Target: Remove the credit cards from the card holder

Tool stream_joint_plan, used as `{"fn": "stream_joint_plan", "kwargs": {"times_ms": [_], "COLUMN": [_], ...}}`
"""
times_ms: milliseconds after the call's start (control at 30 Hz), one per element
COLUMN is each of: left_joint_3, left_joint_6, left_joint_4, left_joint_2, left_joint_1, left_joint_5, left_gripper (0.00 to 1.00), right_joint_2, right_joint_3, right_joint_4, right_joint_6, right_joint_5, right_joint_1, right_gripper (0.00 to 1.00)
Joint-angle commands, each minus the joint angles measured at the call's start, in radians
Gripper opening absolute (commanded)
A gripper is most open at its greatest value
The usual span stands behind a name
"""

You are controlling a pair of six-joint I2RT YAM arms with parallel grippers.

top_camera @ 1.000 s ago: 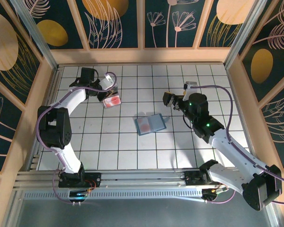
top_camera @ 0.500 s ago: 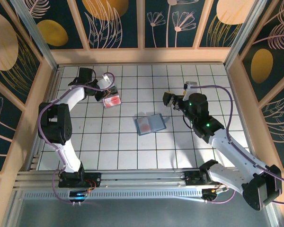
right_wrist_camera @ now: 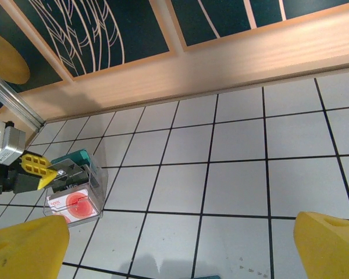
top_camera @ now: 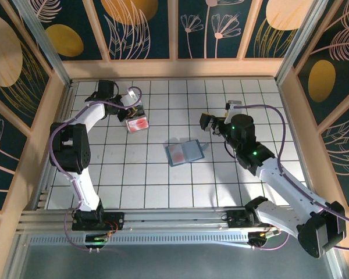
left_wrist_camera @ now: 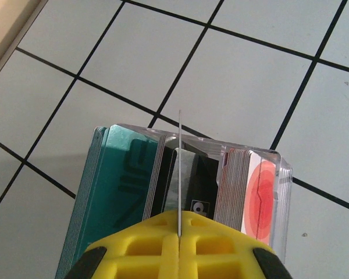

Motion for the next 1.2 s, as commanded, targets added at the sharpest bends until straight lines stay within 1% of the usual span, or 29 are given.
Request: {"fn": "stream_joint_plan", "kwargs": {"times_ms": [0,467,500,533,567,633,900,1033,1167], "left_joint_3": [0.017,0.026,0.024,0.025,0.025,0.027,0.037,0.035,0.029], "left_joint_6": [0.033,0.063,0.063,0.064,0.065,0.066,0.056,0.049,0.011], "left_joint_4": [-0.016,-0.029,-0.030,-0.034,-0.038,-0.049,-0.063,-0.077,-0.076], "left_joint_2": [0.022,0.058,0.058,0.057,0.058,0.054,0.026,-0.019,-0.085], "left_joint_1": [0.009,0.009,0.009,0.009,0.009,0.009,0.009,0.009,0.009], "left_joint_5": [0.031,-0.027,-0.030,-0.030,-0.030,-0.019,-0.002,0.028,0.056], "left_gripper": [0.00,0.01,0.02,0.14,0.20,0.22,0.23,0.22,0.22], "right_joint_2": [-0.006,-0.006,-0.006,-0.006,-0.005,-0.003,-0.004,-0.005,0.000], "right_joint_3": [0.038,0.032,0.031,0.030,0.030,0.031,0.028,0.026,0.028], "right_joint_4": [-0.007,0.005,0.007,0.007,0.010,0.012,0.018,0.016,-0.001], "right_joint_6": [0.010,0.008,0.006,0.005,0.003,0.002,0.000,0.000,0.003], "right_joint_5": [0.017,-0.008,-0.010,-0.012,-0.018,-0.024,-0.043,-0.053,-0.054], "right_joint_1": [0.003,0.003,0.003,0.003,0.003,0.003,0.003,0.003,0.005], "right_gripper": [0.99,0.99,0.99,0.99,0.99,0.99,0.99,0.99,0.96]}}
